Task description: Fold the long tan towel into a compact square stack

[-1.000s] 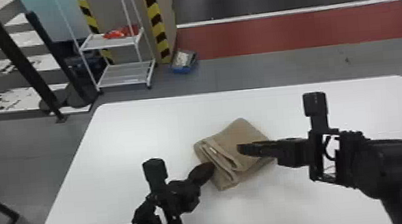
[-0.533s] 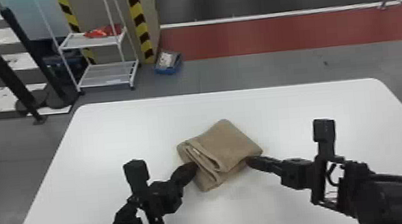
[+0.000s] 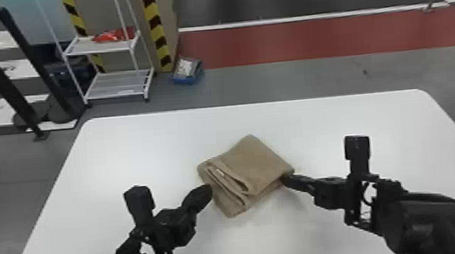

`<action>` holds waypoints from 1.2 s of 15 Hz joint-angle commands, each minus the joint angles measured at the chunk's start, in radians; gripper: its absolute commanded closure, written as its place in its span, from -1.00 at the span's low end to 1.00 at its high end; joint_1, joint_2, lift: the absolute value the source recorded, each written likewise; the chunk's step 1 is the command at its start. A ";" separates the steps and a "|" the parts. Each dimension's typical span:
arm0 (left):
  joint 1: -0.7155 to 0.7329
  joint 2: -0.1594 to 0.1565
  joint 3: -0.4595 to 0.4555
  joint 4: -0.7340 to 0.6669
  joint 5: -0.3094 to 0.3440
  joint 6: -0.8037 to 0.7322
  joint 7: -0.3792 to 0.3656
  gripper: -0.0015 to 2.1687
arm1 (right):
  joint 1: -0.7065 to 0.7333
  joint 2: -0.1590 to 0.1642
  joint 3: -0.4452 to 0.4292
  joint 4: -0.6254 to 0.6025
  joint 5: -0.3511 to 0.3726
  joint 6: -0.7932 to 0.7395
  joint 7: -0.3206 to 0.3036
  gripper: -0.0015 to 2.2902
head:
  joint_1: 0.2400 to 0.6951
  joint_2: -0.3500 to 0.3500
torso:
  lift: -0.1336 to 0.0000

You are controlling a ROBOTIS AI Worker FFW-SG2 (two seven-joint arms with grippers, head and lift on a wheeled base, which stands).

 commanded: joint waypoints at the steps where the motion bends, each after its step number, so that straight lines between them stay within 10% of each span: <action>1: 0.057 0.004 0.027 -0.101 0.037 0.019 -0.004 0.70 | -0.048 0.005 0.008 0.075 0.010 -0.088 -0.009 0.87 | 1.00 0.20 | 0.15; 11: -0.024 0.030 -0.111 -0.210 0.055 0.117 -0.010 0.69 | -0.163 0.010 -0.141 0.193 0.034 -0.029 -0.049 0.87 | 1.00 -0.05 | 0.15; 18: -0.035 0.036 -0.117 -0.184 0.066 0.107 -0.001 0.70 | -0.037 0.010 -0.169 0.014 0.028 -0.026 -0.047 0.87 | 1.00 -0.20 | 0.15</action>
